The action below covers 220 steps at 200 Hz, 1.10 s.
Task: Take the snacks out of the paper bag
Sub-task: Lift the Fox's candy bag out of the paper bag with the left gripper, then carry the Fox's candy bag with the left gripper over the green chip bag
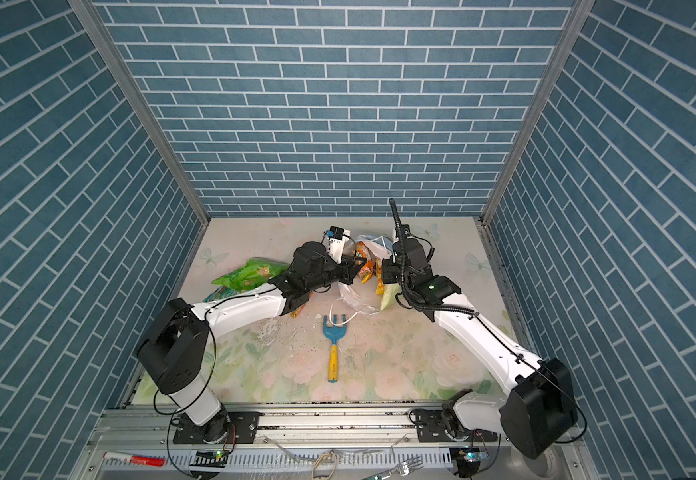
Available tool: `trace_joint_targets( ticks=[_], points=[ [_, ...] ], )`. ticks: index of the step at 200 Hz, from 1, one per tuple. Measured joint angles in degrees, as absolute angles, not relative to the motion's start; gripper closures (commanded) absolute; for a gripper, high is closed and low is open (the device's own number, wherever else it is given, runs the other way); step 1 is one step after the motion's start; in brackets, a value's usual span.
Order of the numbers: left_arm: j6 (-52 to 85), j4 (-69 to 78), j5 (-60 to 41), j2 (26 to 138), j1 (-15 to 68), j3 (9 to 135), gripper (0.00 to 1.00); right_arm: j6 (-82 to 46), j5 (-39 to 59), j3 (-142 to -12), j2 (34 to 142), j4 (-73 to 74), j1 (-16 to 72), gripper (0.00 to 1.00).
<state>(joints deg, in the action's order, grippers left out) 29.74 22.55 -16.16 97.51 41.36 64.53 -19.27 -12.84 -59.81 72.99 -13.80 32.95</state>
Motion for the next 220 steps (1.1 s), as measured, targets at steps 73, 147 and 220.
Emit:
trace_joint_targets(
  ticks=[73,147,220],
  points=[
    [29.7,21.5,-16.2,92.6,41.2,63.0,1.00,-19.8,-12.8,-59.8,72.9,-13.9,32.9,1.00],
    [29.5,20.2,-18.3,90.0,40.8,61.7,1.00,-20.8,-12.8,-59.8,72.9,-14.1,32.9,1.00],
    [29.5,19.0,-19.5,87.4,40.6,61.7,1.00,-21.2,-12.9,-59.7,72.7,-13.8,32.9,1.00]
  ],
)
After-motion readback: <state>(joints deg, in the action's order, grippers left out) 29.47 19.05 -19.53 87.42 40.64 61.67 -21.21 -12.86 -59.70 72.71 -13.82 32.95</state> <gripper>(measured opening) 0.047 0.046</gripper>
